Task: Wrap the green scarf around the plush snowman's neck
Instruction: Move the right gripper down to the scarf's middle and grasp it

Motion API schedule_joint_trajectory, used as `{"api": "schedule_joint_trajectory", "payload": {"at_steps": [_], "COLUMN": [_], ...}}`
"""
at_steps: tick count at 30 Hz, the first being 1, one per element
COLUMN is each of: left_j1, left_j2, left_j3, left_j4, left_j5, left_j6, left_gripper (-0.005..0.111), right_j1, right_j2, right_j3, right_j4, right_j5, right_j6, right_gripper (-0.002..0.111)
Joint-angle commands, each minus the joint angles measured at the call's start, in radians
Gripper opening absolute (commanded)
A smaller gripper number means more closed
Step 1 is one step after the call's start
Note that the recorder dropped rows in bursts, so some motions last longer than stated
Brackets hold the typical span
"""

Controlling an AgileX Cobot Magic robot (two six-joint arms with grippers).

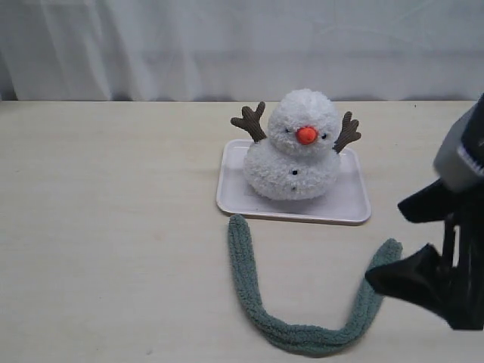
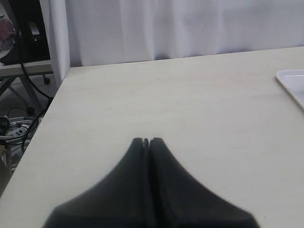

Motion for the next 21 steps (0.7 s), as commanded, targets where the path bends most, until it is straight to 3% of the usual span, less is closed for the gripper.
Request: {"api": "schedule_joint_trajectory", "payload": {"at_steps": [1,5,12,21], "left_j1": [-0.004,-0.004,-0.004,-0.004], "left_j2": [-0.002,-0.002,-0.002,-0.002], "left_j3": [0.002,0.002,0.002,0.002], "left_j4": [-0.007,-0.007,-0.007,-0.007], "left_j5": [-0.01,-0.01,-0.01,-0.01], "left_j6": [0.001,0.001,0.001,0.001], "left_gripper": [0.0,0.0,0.0,0.0], "right_j1": [0.154,0.286,0.444,0.485], "right_j2": [0.079,0.14,0.251,0.474], "right_j3": [0.02,0.042,0.125,0.129], "right_j4": [-0.214,-0.239,-0.292,-0.378], "right_j5": [-0.048,-0.095,-0.381,-0.478], "right_j6": [0.114,0.145,0.144,0.171], "right_gripper": [0.084,0.084,0.084,0.084]}}
